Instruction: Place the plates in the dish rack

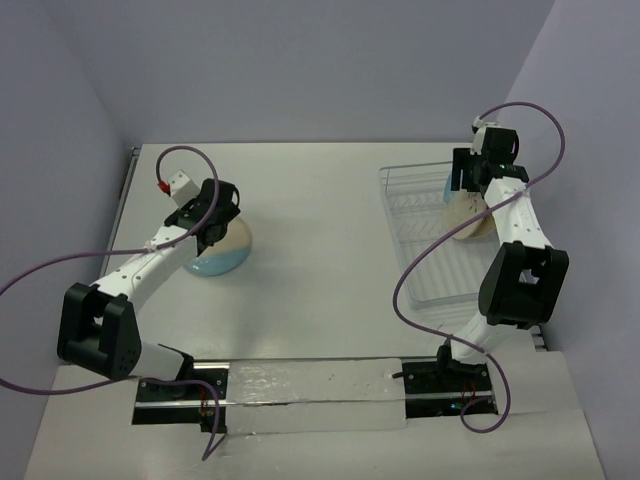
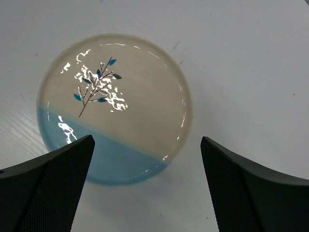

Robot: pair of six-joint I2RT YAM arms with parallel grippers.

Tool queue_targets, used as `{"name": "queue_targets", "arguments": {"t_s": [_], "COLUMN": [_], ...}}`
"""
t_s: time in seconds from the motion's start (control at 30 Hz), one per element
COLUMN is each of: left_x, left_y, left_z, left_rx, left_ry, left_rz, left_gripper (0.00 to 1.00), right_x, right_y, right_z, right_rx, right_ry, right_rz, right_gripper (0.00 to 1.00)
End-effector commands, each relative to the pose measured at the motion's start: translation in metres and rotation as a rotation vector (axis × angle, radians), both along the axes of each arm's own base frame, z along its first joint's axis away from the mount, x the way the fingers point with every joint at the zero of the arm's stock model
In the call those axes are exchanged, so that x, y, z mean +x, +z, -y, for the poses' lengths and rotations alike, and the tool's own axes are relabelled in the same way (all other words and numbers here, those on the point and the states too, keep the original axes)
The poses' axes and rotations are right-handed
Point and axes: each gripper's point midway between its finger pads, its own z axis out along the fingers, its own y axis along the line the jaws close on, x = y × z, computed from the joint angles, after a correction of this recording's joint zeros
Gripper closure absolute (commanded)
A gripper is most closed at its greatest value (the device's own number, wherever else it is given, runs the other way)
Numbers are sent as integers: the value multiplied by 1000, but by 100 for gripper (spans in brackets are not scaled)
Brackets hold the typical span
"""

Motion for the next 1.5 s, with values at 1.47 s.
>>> {"name": "queue_targets", "arguments": {"t_s": [1.47], "left_x": [34], "left_y": [26], "left_z": [-55], "left_rx": [-75], "left_ry": [76], "left_rz": [219], "left_gripper": [1], "right_x": [34], "right_y": [200], "right_z": [-50], "right_rx": [22], "right_ry": [-197], "right_rz": [466], "right_gripper": [0]}}
